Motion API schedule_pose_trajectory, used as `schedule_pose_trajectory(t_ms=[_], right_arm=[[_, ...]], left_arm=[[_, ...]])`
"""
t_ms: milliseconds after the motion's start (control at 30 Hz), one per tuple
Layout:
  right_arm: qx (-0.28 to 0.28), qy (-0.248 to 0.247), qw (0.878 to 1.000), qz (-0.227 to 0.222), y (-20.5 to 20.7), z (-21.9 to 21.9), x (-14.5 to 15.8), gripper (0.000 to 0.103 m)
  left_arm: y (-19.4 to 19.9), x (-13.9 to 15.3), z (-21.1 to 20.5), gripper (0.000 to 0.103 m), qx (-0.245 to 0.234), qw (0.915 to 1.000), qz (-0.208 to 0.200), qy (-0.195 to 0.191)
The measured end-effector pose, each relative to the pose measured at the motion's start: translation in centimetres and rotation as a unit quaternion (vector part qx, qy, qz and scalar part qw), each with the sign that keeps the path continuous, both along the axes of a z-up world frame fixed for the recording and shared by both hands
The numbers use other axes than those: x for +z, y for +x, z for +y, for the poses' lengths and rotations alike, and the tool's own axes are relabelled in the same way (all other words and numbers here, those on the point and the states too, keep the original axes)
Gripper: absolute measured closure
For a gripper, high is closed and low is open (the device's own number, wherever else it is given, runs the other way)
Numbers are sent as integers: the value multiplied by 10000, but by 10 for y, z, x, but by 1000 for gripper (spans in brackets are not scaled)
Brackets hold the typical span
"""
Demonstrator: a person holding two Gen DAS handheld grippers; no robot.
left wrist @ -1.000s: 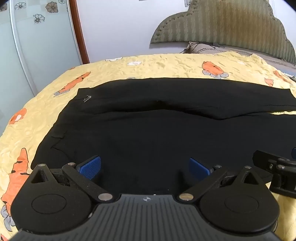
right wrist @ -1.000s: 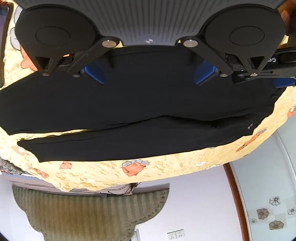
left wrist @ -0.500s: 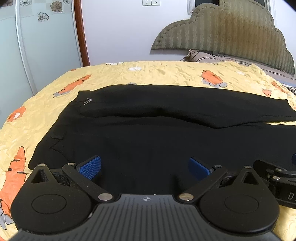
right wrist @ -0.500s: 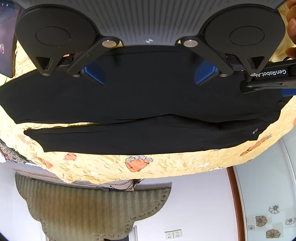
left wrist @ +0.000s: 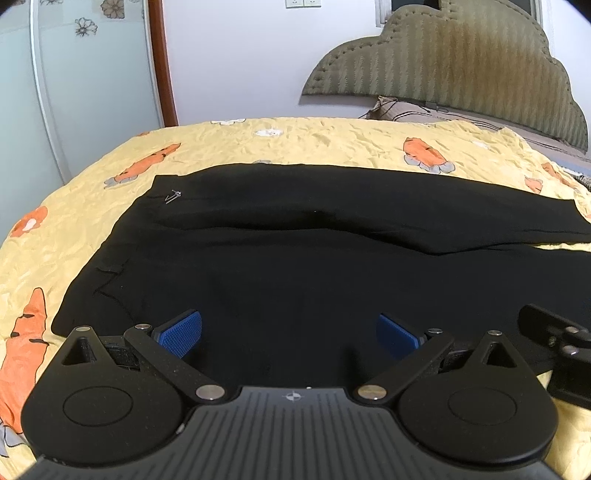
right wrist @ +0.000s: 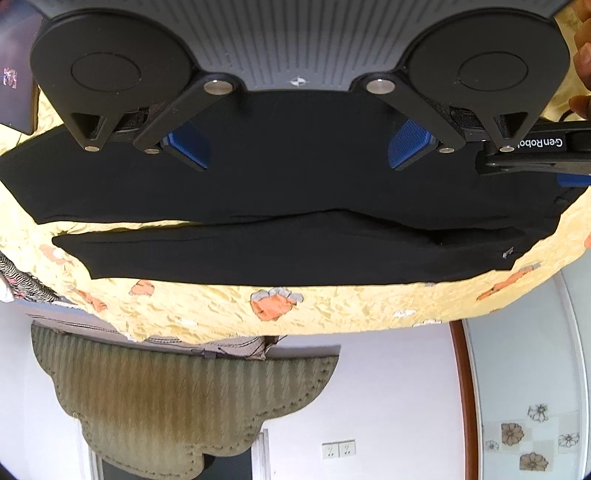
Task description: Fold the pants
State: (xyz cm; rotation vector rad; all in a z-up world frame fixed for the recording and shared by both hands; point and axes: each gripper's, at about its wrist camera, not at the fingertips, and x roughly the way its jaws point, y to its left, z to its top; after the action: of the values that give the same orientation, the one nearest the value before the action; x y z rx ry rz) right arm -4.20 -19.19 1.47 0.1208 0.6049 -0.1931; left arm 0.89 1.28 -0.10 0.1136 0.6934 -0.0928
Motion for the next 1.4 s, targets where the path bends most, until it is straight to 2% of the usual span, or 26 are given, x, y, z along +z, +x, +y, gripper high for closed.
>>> schedule_pose_trajectory(t_ms=[200,367,500,700,967,1133,1333,1400], right_arm=[[-140,-117,9998,-70,0,-6,0,0],[-222,-409,9984,-326,-2,-13,2,0],[-159,-617,9964,-564,-2,-17,4,0],[167,-228,9982,-521,-1,-32,-5,0],[278,-304,9971,-639,-12,-32,-2,0],[444,-290,9974,-481,-6,-30,-10,0],[279,-104,9970,-712,-4,-34,-8,0],[187,-81,9981,-577,0,-36,-11,0]], left_arm=[[2,2,7,1,291,9991,-123,-276],[1,6,8,1,516,9967,-332,-523],[1,6,1,0,560,9965,-433,-454],[4,2,-10,0,629,9965,-457,-320],[14,-4,-16,0,616,9975,-296,-201],[18,-5,-13,0,651,9973,-282,-172],[24,-8,-10,0,694,9973,-209,-141],[26,-8,-7,0,724,9971,-162,-194]])
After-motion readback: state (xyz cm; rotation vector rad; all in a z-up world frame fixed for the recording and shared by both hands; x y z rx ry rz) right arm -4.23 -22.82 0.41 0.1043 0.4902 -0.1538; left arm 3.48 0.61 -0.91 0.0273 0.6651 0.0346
